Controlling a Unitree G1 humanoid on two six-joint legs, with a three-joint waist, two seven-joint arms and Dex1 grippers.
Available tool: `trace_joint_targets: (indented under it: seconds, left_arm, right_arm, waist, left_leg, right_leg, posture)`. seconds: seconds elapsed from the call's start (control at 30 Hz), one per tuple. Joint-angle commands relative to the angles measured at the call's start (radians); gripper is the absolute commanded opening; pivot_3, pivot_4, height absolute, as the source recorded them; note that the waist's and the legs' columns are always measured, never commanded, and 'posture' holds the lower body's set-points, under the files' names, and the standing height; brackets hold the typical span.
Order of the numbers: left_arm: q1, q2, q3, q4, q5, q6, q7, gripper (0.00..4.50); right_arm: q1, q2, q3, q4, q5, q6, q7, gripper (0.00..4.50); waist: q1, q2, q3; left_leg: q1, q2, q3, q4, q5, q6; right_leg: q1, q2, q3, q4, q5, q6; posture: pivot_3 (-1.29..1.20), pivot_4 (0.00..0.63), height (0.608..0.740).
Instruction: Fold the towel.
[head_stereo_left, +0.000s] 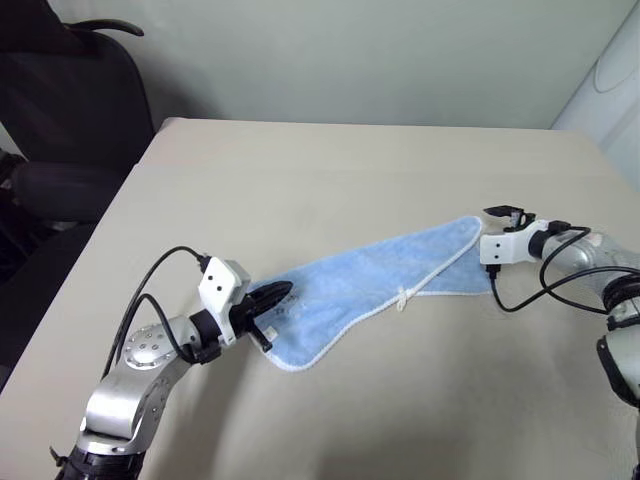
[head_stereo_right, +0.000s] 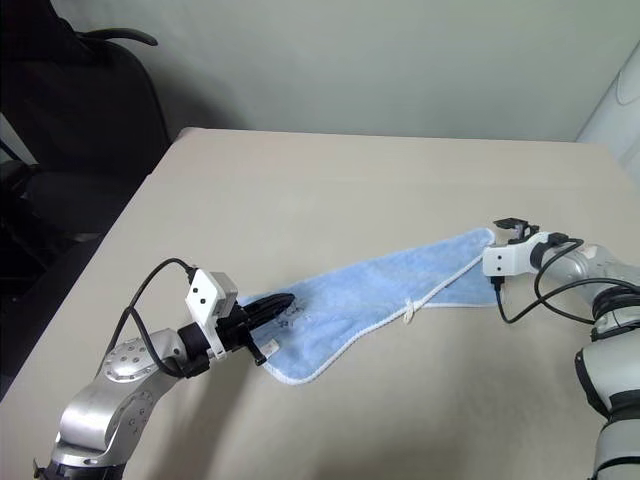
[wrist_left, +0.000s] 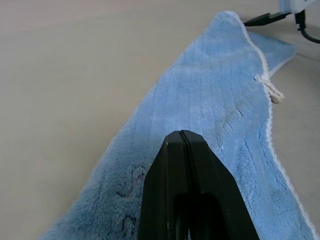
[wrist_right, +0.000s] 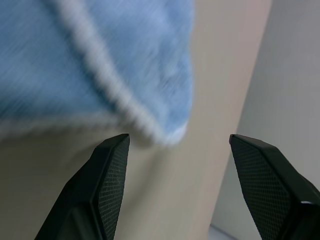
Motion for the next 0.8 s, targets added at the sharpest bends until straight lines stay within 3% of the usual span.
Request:
trace_joint_targets:
  seconds: [0.03, 0.2, 0.53, 0.7, 0.8]
  left_arm:
    - [-0.018, 0.009, 0.005, -0.018, 0.002, -0.016, -0.01, 0.0]
    - [-0.021, 0.012, 0.005, -0.019, 0.003, -0.013, -0.009, 0.0]
    - [-0.021, 0.014, 0.001, -0.021, 0.002, -0.005, -0.004, 0.0]
    - [-0.024, 0.016, -0.001, -0.017, 0.004, -0.005, -0.006, 0.0]
    - [-0.018, 0.027, 0.005, -0.018, 0.007, -0.009, -0.014, 0.0]
  right_arm:
    - [-0.029, 0.001, 0.016, 0.009, -0.014, 0.008, -0.042, 3.36]
    - [-0.022, 0.003, 0.024, 0.01, -0.014, -0.011, -0.062, 3.36]
    - [0.006, -0.015, 0.003, 0.002, 0.018, -0.048, -0.043, 0.03]
    - [0.03, -0.028, -0.02, -0.004, 0.06, -0.061, -0.011, 0.03]
    - [0.057, -0.009, -0.117, 0.003, 0.208, -0.038, 0.116, 0.03]
  waist:
    - [0.001, 0.0, 0.0]
    - [0.001, 0.0, 0.0]
    - [0.001, 0.0, 0.0]
    - [0.001, 0.0, 0.0]
    - [0.001, 0.0, 0.0]
  left_leg:
    - [0.0, 0.0, 0.0, 0.0, 0.0, 0.0]
    - [0.0, 0.0, 0.0, 0.0, 0.0, -0.002]
    - [0.0, 0.0, 0.0, 0.0, -0.004, -0.008]
    - [0.0, 0.0, 0.0, 0.0, -0.004, -0.009]
    - [0.0, 0.0, 0.0, 0.0, -0.004, -0.009]
  right_leg:
    - [0.0, 0.0, 0.0, 0.0, 0.0, 0.0]
    - [0.0, 0.0, 0.0, 0.0, 0.0, 0.0]
    - [0.0, 0.0, 0.0, 0.0, 0.0, -0.001]
    - [0.0, 0.0, 0.0, 0.0, 0.0, -0.001]
    - [0.0, 0.0, 0.0, 0.0, 0.0, -0.001]
  posture:
    - [0.0, 0.15, 0.74]
    - [0.0, 0.15, 0.74]
    - [0.0, 0.15, 0.74]
    - [0.0, 0.15, 0.74]
    - [0.0, 0.15, 0.74]
